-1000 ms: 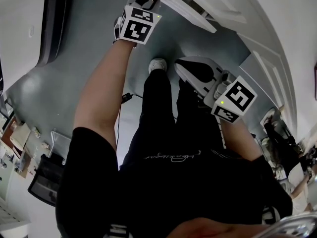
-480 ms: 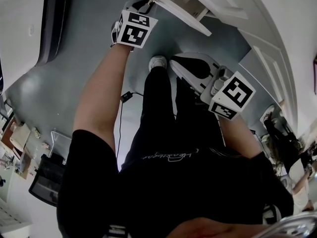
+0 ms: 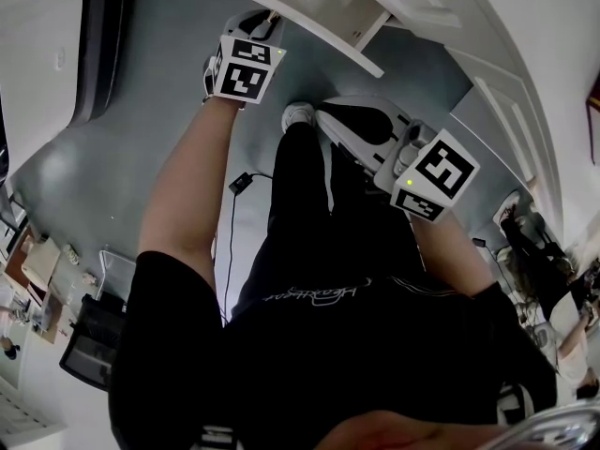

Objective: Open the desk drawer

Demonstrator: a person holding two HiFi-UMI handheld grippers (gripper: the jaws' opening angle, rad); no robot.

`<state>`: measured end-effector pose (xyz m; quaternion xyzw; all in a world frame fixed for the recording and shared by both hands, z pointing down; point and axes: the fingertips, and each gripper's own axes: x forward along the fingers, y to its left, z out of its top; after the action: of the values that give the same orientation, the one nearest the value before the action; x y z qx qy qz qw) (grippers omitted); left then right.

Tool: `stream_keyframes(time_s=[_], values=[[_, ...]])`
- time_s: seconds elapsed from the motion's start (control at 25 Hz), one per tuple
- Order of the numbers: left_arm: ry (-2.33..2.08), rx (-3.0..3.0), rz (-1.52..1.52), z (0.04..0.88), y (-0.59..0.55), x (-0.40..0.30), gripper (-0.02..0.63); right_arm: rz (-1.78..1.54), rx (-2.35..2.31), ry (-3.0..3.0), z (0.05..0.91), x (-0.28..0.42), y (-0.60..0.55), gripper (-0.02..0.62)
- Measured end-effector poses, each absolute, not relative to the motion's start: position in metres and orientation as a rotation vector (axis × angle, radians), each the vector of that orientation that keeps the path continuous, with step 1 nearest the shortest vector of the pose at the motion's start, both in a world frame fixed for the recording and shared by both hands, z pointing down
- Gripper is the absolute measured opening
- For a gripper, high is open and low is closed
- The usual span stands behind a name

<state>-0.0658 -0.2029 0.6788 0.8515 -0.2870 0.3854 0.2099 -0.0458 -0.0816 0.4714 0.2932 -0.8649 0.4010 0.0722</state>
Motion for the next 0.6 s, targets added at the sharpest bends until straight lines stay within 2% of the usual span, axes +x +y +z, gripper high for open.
stream_keyframes(time_s=[0.6], values=[[-0.799,2.379,1.061,0.679,-0.181,-0.09,0.084,1.222,0.946,-2.556,0.481,-0.045,-0.073,0.005]])
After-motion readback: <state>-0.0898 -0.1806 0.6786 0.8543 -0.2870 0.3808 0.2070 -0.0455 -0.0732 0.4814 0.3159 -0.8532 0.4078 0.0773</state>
